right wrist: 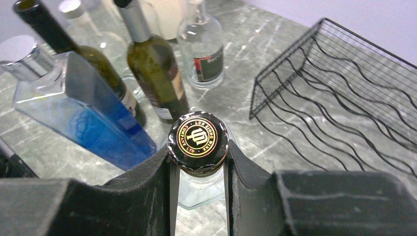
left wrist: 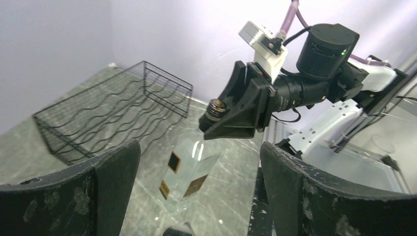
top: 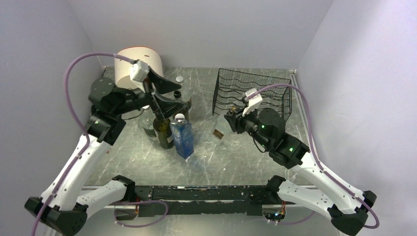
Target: Put the wine bottle on the wine rack
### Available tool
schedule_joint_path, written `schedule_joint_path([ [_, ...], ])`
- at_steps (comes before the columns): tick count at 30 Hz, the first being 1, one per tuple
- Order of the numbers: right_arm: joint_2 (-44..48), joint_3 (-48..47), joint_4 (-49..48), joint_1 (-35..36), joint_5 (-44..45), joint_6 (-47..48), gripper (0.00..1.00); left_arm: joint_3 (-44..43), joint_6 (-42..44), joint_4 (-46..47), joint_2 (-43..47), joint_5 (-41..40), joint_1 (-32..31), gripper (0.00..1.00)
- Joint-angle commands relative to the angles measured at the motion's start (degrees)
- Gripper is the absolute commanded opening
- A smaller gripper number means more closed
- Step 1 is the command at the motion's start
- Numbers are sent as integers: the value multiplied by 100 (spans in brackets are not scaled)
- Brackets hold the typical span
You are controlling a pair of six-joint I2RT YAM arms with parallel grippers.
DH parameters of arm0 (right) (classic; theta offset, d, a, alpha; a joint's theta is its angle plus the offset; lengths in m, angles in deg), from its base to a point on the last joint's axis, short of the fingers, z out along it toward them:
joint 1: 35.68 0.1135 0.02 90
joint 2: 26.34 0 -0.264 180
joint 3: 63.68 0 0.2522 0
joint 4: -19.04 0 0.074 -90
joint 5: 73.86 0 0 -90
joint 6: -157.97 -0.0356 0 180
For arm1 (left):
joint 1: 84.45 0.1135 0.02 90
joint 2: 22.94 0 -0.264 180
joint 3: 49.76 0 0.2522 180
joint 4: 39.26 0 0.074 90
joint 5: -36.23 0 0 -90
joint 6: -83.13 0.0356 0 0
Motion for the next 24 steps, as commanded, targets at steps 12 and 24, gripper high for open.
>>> schedule_joint_path([
  [12,444,-1334,1013,-2,1878,-1669,0,-668,1297,68,-1374,-2253,-2815,95],
  [24,653,-1671,1471,-3,1907,-1956,0,613,2612,1518,-2124,-3865,-3899,100],
])
